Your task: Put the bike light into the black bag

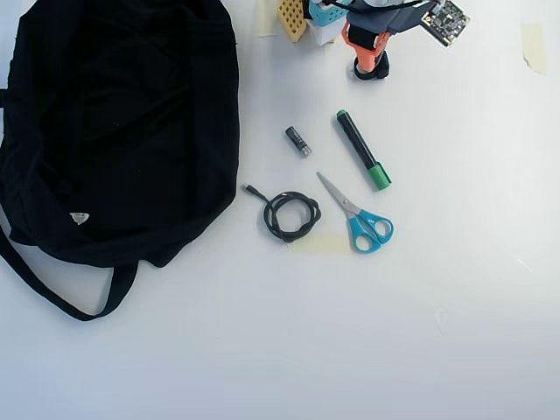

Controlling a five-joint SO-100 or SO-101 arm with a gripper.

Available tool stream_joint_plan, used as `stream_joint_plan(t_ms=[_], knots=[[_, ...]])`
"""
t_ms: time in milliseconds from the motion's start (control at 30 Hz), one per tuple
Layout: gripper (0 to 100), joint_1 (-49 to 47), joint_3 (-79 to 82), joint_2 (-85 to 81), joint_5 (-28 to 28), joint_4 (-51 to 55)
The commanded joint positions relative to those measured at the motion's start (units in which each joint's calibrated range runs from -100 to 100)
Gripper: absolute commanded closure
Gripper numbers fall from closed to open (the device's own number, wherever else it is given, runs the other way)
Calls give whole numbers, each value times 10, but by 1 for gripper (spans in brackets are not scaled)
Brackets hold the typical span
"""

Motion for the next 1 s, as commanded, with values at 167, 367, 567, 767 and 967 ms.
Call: stream_joint_plan(t_ms=[167, 367, 567, 767, 967], knots=[[98, -109, -9, -8, -92, -16], [98, -147, 30, -8, -129, -70], [98, -150, 80, -8, -139, -114], [98, -177, 103, -8, -183, -118], [98, -189, 106, -8, -201, -118]])
